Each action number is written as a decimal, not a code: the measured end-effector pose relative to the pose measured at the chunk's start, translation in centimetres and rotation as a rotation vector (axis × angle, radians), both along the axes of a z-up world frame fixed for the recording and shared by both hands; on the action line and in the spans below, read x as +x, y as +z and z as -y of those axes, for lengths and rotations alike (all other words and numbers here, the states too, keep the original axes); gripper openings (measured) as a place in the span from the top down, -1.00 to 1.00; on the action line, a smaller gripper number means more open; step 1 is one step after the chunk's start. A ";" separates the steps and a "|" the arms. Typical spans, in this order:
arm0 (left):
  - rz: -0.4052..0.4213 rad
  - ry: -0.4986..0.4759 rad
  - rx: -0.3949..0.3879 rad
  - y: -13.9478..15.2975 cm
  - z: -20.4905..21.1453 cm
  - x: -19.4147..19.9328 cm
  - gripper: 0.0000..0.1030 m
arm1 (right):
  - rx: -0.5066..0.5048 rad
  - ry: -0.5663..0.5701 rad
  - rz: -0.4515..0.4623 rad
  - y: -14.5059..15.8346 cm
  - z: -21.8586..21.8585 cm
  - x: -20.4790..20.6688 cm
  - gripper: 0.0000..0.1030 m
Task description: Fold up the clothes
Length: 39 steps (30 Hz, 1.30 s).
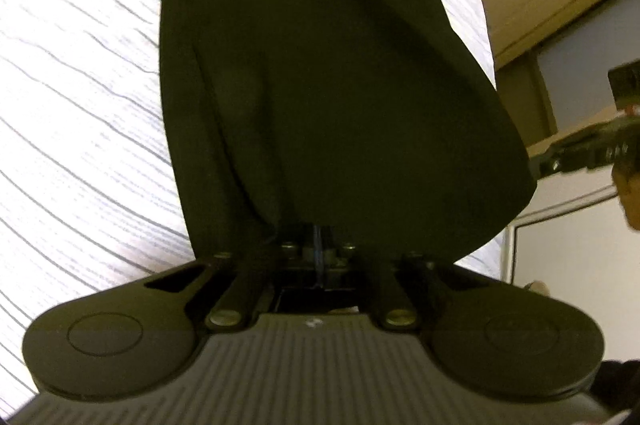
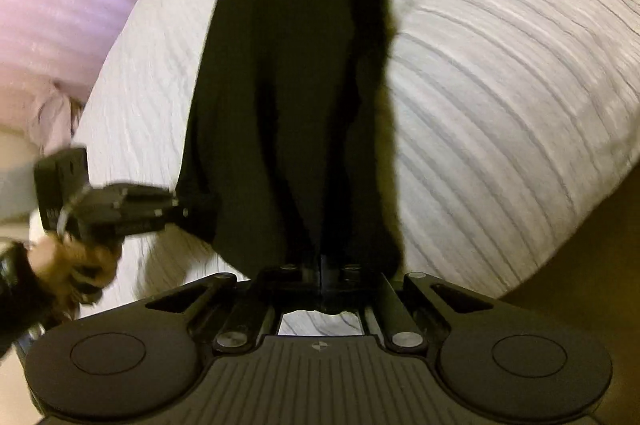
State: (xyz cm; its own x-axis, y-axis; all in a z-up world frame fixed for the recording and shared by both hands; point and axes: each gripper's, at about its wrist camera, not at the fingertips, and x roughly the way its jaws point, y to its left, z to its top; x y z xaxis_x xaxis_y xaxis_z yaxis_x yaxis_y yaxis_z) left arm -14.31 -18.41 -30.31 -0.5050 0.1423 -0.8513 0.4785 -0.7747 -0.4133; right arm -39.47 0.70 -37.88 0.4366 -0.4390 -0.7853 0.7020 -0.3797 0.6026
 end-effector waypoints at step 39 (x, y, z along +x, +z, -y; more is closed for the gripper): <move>-0.019 -0.011 0.003 1.5 -0.6 4.1 0.94 | -0.059 0.256 -0.228 0.4 1.7 8.3 0.28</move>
State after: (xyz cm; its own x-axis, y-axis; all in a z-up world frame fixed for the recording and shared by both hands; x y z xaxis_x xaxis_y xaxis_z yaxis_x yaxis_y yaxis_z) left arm -10.17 -17.85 -28.86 -0.5196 0.1509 -0.8410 0.4618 -0.7786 -0.4250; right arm -31.15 -1.01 -37.47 0.3548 -0.3850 -0.8520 0.8891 -0.1429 0.4348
